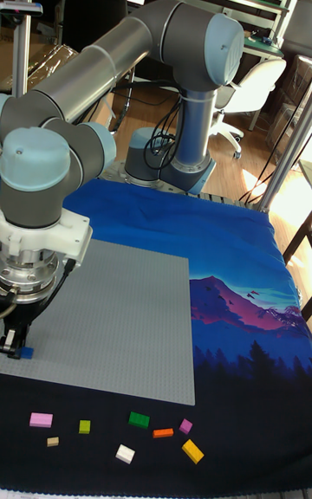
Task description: Build with small Lego blocks
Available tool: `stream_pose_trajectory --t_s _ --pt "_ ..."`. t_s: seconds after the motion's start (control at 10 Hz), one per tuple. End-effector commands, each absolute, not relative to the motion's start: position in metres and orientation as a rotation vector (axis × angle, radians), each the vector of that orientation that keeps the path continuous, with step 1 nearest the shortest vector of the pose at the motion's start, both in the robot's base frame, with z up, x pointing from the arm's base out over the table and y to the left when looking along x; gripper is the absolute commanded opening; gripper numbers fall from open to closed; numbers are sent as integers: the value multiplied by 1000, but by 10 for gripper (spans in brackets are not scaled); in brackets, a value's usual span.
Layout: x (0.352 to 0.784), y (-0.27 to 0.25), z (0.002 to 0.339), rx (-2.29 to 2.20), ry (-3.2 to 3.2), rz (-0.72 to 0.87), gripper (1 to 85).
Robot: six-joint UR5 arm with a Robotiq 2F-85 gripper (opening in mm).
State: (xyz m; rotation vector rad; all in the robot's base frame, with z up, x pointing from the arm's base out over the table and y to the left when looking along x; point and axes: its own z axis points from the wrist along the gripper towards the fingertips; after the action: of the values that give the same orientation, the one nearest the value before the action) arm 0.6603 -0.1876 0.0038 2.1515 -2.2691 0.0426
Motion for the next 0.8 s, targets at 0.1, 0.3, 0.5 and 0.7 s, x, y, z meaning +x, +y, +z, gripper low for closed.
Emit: stream_pose_trajectory --t_s 0.1,0.3,0.5,0.7 --pt "663 -188 4 2148 -2285 45 140" --pt "663 -185 4 2148 -2296 33 137" --pt "663 -184 3 2145 -2300 28 137" --pt "663 -181 4 2147 -2314 15 143"
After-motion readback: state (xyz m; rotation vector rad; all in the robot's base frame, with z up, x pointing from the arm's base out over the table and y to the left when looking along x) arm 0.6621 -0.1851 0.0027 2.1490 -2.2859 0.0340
